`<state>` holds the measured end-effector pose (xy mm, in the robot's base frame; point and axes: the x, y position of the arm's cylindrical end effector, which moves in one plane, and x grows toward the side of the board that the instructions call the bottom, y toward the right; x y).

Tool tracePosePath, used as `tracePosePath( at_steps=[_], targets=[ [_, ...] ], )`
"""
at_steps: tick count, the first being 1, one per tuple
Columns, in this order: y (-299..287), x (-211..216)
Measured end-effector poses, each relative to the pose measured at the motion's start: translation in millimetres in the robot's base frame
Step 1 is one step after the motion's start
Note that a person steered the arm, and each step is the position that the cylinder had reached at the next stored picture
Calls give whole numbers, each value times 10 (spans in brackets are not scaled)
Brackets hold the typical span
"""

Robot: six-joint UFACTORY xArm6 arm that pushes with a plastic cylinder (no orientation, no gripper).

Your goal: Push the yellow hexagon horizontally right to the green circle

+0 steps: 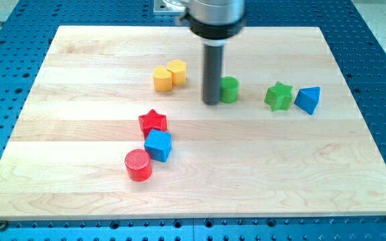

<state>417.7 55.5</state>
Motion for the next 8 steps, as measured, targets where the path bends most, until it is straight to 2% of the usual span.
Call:
tracePosePath(
  at_steps=[2,4,5,6,7,8],
  targets=[
    [72,-677],
    [235,-295],
    [-202,-384],
    [-45,-947],
    [-1005,-1034],
    [-1358,-825]
  ],
)
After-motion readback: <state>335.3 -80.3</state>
